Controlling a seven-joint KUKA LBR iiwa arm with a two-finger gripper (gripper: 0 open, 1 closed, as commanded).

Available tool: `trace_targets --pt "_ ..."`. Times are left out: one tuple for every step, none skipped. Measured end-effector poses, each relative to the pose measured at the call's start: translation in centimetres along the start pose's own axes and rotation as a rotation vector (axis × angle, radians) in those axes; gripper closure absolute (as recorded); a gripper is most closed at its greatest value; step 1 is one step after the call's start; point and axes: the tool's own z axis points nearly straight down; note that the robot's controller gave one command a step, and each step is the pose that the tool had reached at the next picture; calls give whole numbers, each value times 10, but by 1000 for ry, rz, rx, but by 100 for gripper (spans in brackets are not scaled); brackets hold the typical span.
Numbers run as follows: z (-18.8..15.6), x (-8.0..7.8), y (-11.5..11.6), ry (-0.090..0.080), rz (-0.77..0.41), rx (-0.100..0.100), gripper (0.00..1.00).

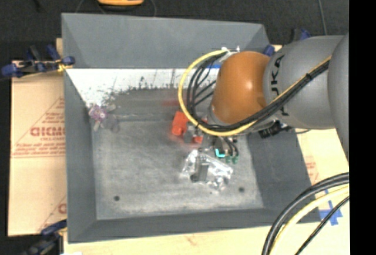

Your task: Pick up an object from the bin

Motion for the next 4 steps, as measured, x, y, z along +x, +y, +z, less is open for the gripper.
trace_targets --pt "61 -15 -55 8 69 -13 0" --pt "53 -19 -57 -5 169 -13 0" --pt "52 -20 -53 -5 161 -7 0" --pt "52 -21 -51 -6 156 -5 0"
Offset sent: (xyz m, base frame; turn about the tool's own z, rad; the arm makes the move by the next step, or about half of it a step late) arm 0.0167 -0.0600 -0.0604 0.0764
